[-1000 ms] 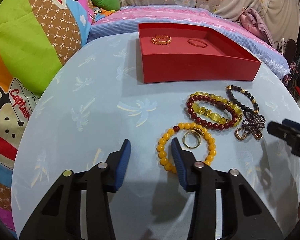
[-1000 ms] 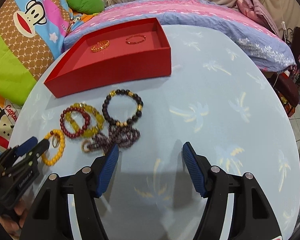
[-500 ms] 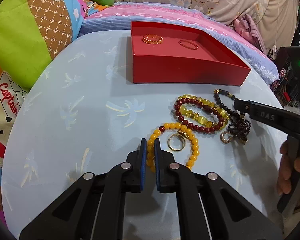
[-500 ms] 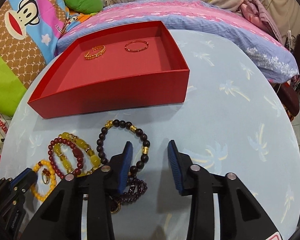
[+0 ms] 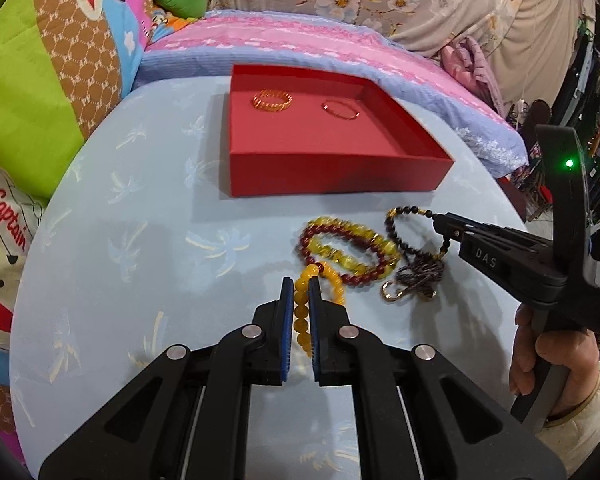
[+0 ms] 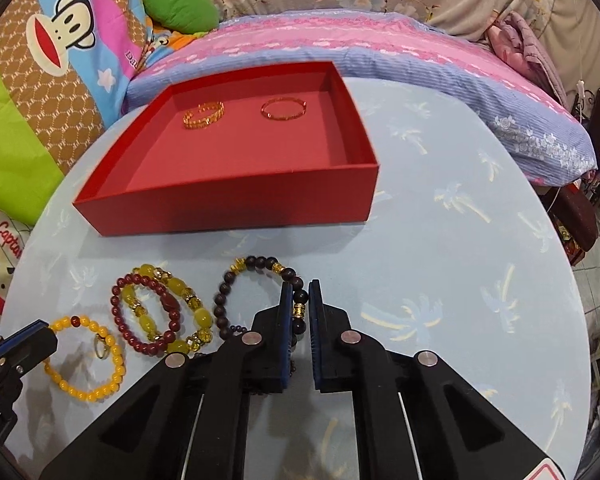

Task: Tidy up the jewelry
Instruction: 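Grasp and lift the orange bead bracelet with left tool while right tool lifts the black bead bracelet, then lower both bead bracelets into the red box and open both tools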

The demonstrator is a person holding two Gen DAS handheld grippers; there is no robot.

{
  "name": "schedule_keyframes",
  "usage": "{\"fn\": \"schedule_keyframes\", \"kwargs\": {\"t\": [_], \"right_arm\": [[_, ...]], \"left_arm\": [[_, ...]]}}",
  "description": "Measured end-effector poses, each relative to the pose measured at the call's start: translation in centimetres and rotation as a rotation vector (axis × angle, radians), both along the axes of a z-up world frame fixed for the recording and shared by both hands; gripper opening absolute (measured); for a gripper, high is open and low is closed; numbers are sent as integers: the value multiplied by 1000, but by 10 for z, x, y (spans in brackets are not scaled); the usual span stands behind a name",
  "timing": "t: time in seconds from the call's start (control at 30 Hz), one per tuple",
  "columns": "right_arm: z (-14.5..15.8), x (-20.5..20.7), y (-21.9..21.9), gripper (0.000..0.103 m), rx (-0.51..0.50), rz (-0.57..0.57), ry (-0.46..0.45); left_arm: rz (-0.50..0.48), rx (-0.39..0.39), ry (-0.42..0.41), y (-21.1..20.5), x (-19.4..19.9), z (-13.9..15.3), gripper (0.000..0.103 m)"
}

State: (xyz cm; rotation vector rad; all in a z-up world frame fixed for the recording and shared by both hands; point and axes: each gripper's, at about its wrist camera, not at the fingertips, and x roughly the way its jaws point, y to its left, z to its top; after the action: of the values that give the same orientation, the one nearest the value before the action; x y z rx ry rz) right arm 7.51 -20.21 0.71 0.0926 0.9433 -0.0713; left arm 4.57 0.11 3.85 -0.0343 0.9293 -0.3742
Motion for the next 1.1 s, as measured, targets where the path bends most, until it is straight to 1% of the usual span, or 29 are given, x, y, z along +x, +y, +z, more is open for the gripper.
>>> {"fn": "schedule_keyframes", "kwargs": {"t": [0.17, 0.3, 0.47, 0.57, 0.63, 0.73, 0.9, 1.0, 1.1], "right_arm": [[31, -5, -6, 7, 5, 13, -51], [57, 1, -10, 7, 5, 32, -95], [83, 27, -18, 7, 31, 49, -131], [93, 54, -23, 7, 62, 54, -136], [95, 71, -23, 7, 68, 57, -132], [90, 101, -22, 7, 89, 62, -114], [73, 137, -12, 7, 133, 86, -76], [56, 154, -9, 7, 185, 97, -43], [38, 168, -6, 7, 221, 100, -7]], "left_arm": [[-43, -9, -33, -9, 4, 27, 7], [-69, -26, -73, -17, 19, 51, 7], [-93, -51, -130, -29, 52, 81, 7], [-103, -68, -149, -38, 76, 89, 7], [-108, -100, -137, -43, 100, 88, 7], [-118, -152, -89, -48, 130, 79, 7], [-98, -170, -50, -54, 168, 57, 7], [-89, -183, -23, -52, 186, 42, 7], [-75, -163, -8, -50, 202, 28, 7]]}}
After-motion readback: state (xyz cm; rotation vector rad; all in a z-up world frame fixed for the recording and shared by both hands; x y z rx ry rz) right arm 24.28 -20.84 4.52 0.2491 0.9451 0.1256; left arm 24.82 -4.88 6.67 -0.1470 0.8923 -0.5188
